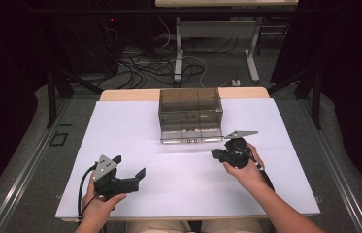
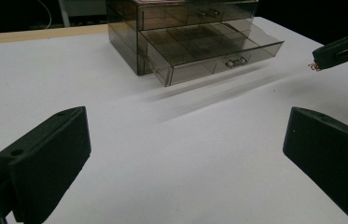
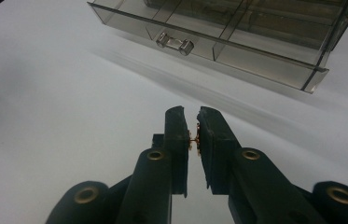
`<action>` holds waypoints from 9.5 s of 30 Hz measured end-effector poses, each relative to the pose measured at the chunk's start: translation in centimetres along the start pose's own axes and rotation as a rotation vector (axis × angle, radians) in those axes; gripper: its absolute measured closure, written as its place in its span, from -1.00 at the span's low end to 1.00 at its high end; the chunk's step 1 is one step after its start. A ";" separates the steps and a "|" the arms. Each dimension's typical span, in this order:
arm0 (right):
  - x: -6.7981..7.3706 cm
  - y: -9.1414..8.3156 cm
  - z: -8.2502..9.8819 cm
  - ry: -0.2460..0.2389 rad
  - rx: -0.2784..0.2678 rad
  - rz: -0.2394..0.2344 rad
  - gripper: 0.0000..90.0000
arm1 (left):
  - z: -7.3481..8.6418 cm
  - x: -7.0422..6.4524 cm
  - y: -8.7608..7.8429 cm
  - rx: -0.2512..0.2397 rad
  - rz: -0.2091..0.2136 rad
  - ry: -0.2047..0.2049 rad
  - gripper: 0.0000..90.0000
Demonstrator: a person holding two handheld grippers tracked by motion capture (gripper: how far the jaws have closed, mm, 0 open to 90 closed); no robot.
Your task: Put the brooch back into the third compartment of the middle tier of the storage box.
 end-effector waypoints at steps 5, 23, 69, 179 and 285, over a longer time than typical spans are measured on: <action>0.1 -0.6 -0.6 0.011 0.009 -0.011 0.83 | 0.0 0.1 0.0 0.003 -0.001 0.012 -0.98; 0.4 -1.7 -2.8 -0.009 0.022 -0.021 0.83 | 0.0 0.0 0.0 0.000 0.002 0.000 -0.98; -2.3 -0.7 -8.3 0.087 0.096 0.039 0.83 | 0.0 0.0 0.1 -0.001 0.006 -0.002 -0.98; -4.1 6.5 -8.2 0.204 0.208 0.133 0.82 | 0.0 0.1 0.0 0.004 0.008 0.008 -0.98; -0.7 -3.6 1.3 -0.159 -0.116 0.093 -1.00 | 0.2 0.0 0.4 0.020 0.003 0.013 -0.98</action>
Point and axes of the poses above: each handheld gripper's, and its own axes: y roughly forward along the jaws, z roughly out of its underside, x roughly to its left, the point moved 7 cm from there along y, roughly forward along the jaws, and after that the axes turned 2 degrees about z, right-handed, at the moved point
